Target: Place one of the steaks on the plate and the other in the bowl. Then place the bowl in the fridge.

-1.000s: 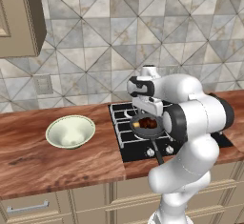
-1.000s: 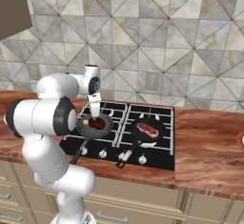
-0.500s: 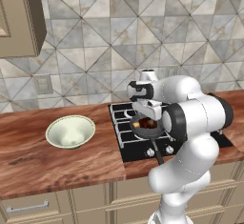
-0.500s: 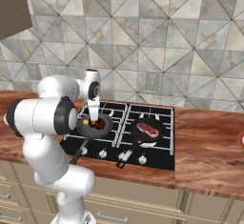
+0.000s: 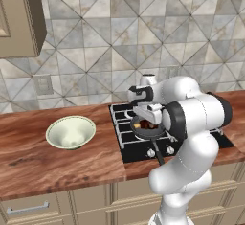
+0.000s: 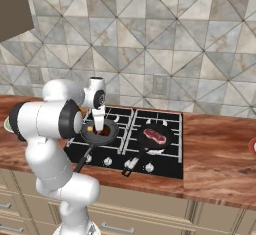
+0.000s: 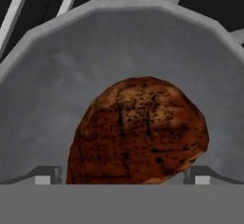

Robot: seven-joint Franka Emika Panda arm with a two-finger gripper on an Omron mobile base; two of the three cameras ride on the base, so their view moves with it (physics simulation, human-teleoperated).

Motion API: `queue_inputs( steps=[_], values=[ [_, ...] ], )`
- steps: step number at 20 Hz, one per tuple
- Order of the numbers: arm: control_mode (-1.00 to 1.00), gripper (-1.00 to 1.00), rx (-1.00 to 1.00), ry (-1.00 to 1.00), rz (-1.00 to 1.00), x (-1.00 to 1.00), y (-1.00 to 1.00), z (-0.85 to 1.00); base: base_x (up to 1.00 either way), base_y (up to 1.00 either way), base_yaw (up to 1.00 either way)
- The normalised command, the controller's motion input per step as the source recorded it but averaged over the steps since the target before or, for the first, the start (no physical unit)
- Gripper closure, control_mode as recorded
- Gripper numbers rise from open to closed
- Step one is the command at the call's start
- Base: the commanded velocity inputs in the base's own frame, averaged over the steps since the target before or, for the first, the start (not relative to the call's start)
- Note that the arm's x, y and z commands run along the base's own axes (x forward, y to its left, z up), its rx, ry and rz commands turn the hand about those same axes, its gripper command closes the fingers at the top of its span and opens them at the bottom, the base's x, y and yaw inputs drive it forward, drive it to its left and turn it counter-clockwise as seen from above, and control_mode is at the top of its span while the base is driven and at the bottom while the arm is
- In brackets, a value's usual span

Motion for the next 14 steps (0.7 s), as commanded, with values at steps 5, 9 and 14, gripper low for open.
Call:
queue_inputs(
  steps=[5, 9, 14],
  values=[
    [-1.0, -1.0, -0.03, 0.0, -0.03, -0.14, 0.02, -0.61, 0.0, 0.0, 0.0],
    [-1.0, -1.0, -0.14, 0.0, -0.05, -0.26, 0.2, -0.97, 0.0, 0.0, 0.0],
    [-1.0, 1.0, -0.03, 0.0, -0.05, -0.02, 0.06, -0.18, 0.0, 0.0, 0.0]
  ],
)
